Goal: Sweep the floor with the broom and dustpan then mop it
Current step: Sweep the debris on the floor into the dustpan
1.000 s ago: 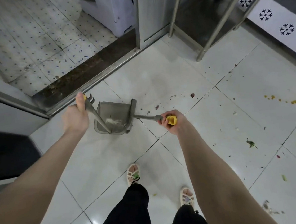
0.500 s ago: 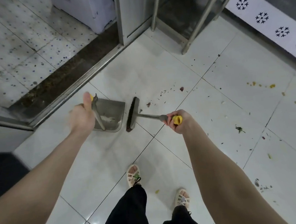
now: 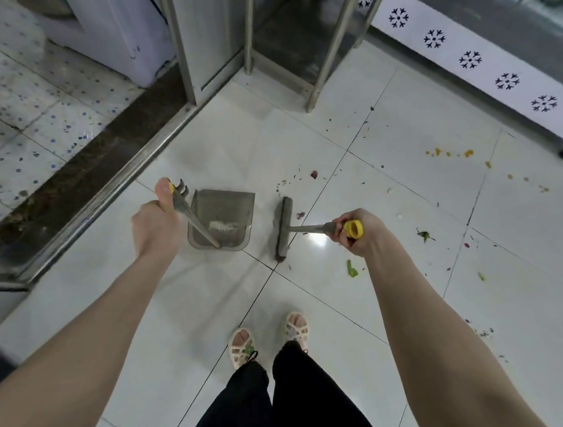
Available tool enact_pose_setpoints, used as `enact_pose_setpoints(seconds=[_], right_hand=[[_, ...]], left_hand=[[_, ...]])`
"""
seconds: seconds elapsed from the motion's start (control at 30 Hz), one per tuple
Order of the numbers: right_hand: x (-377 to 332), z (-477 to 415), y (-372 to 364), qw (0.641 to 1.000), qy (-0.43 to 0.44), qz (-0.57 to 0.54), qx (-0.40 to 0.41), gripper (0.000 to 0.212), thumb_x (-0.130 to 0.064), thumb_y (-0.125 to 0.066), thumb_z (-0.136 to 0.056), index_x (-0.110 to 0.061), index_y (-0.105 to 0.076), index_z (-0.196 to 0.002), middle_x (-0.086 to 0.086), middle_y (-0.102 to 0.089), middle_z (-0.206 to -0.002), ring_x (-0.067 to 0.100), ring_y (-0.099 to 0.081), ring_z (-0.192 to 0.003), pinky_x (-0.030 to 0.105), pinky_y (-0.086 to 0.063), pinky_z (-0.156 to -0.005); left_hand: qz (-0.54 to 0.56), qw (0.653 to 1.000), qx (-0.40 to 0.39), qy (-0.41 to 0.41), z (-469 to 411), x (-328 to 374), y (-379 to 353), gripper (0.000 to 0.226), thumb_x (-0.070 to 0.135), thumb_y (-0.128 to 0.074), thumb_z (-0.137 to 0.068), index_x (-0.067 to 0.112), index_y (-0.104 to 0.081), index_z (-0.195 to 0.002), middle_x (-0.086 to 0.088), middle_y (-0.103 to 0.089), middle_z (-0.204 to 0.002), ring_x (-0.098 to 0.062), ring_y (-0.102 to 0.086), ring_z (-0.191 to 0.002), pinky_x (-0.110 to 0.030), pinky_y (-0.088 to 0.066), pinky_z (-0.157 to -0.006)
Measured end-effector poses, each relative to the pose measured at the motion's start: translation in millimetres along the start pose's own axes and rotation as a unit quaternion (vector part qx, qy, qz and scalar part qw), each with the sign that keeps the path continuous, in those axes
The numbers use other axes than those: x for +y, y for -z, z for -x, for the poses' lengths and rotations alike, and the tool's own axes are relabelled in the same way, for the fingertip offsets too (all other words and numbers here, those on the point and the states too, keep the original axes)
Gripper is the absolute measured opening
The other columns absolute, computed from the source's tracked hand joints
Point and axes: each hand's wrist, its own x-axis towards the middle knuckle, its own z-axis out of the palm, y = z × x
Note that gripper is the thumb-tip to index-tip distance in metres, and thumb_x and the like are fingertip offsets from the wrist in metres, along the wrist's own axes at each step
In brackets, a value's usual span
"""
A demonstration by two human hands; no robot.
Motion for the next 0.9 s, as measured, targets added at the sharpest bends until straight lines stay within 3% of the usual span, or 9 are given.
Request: enact_pose_setpoints(seconds=[0.13,0.33,0.57,0.77,0.9], right_hand=[[-14,0,-2,0.999,-0.024,-0.003,-0.046,0.012,-0.001,-0.045,-0.091,0.002,-0.052,-0.081,0.017,-0.053,-0.079,0.008,-0.046,-0.028,0.01,-0.038,-0.031],[-26,-19,-34,0.995,-0.031,-0.007,-0.098,0.005,-0.001,-0.049,-0.089,0.0,-0.053,-0.085,0.019,-0.054,-0.079,0.008,-0.048,-0.03,0.012,-0.04,-0.032],[-45,-45,-85,0.983,-0.062,-0.052,-0.163,0.017,-0.003,-0.043,-0.094,0.0,-0.051,-0.079,0.017,-0.051,-0.079,0.009,-0.047,-0.028,0.011,-0.038,-0.03],[-55,-71,-118,0.98,-0.075,-0.067,-0.17,0.015,0.001,-0.042,-0.092,-0.002,-0.05,-0.079,0.017,-0.051,-0.078,0.009,-0.047,-0.029,0.01,-0.038,-0.032],[-73,-82,-118,0.986,-0.087,-0.056,-0.132,0.016,0.001,-0.043,-0.092,0.001,-0.053,-0.079,0.018,-0.052,-0.077,0.01,-0.046,-0.027,0.011,-0.036,-0.03]], left_hand=[[-0.004,1.0,0.008,-0.012,-5,18,4,0.068,0.049,-0.018,-0.101,-0.005,-0.057,-0.118,-0.034,-0.06,-0.106,-0.046,-0.056,-0.1,-0.045,-0.041,-0.081],[-0.027,0.999,0.025,-0.021,-24,38,19,0.058,0.038,-0.021,-0.104,-0.006,-0.051,-0.127,-0.037,-0.057,-0.111,-0.047,-0.054,-0.106,-0.046,-0.04,-0.087],[-0.019,0.997,0.065,0.03,-54,67,25,0.084,0.055,-0.014,-0.099,-0.015,-0.062,-0.102,-0.04,-0.057,-0.109,-0.049,-0.052,-0.11,-0.048,-0.038,-0.094],[-0.04,0.996,0.064,0.043,-84,76,18,0.086,0.056,-0.013,-0.098,-0.014,-0.063,-0.092,-0.039,-0.059,-0.101,-0.049,-0.055,-0.103,-0.047,-0.041,-0.09],[-0.063,0.996,0.045,0.037,-96,86,7,0.073,0.048,-0.018,-0.101,-0.011,-0.061,-0.107,-0.04,-0.058,-0.106,-0.05,-0.054,-0.105,-0.047,-0.04,-0.091]])
